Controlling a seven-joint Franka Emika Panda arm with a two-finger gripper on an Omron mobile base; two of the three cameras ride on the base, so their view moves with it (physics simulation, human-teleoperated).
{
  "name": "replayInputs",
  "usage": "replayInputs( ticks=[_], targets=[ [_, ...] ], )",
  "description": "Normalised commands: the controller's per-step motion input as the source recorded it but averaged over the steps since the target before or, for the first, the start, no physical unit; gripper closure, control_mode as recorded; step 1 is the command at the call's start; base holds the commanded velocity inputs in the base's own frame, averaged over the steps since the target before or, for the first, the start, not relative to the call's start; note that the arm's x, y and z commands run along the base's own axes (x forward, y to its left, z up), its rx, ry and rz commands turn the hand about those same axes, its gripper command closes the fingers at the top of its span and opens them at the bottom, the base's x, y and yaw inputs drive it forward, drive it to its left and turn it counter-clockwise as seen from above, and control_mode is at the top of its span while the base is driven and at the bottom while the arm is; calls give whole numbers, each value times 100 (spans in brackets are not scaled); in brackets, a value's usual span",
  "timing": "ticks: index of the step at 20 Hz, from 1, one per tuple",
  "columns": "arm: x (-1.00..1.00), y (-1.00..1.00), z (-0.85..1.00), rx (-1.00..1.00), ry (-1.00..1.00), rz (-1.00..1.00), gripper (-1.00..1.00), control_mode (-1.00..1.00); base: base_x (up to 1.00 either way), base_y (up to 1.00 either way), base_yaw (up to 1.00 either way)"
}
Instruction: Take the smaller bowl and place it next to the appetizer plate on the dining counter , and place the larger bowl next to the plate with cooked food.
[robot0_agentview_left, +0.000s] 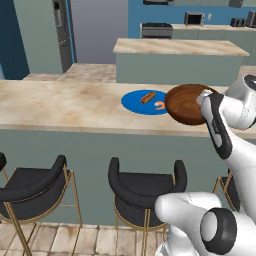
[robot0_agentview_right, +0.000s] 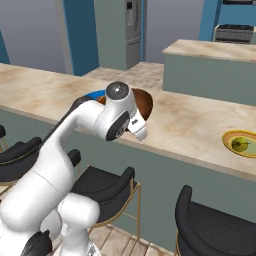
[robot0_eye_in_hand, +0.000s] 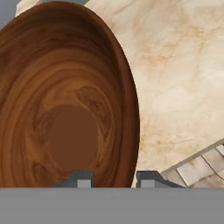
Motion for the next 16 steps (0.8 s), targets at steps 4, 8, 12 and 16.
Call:
replayInputs(
  ticks=[4,8,12,16],
  targets=[
    [46,-1,-3,0,4,-10,100,-100,0,0,0],
    [41,-9,0,0,11,-24,100,-100,0,0,0],
    [34,-14,-4,0,11,-26,100,-100,0,0,0],
    [21,-27,-18,0,6,-29,100,-100,0,0,0]
  ],
)
